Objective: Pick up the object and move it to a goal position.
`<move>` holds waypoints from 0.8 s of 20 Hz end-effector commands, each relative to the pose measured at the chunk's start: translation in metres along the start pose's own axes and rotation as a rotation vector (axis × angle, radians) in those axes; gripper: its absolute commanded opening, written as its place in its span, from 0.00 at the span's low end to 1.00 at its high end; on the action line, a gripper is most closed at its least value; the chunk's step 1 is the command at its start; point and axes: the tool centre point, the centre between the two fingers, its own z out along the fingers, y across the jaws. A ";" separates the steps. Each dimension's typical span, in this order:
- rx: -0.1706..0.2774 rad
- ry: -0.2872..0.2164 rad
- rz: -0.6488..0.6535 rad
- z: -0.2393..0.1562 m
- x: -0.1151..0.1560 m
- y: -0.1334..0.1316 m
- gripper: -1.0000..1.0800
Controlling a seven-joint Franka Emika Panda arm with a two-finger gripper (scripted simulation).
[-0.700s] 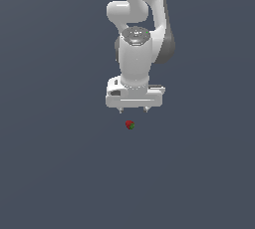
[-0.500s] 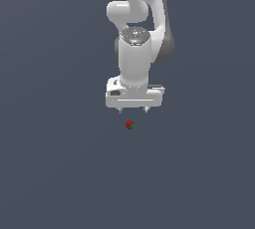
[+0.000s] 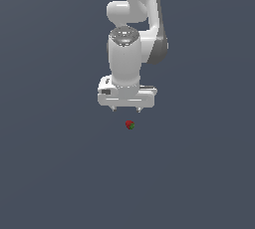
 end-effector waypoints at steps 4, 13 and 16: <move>-0.003 -0.005 -0.026 0.011 -0.002 -0.002 0.96; -0.011 -0.033 -0.180 0.073 -0.014 -0.009 0.96; -0.011 -0.041 -0.228 0.092 -0.019 -0.011 0.96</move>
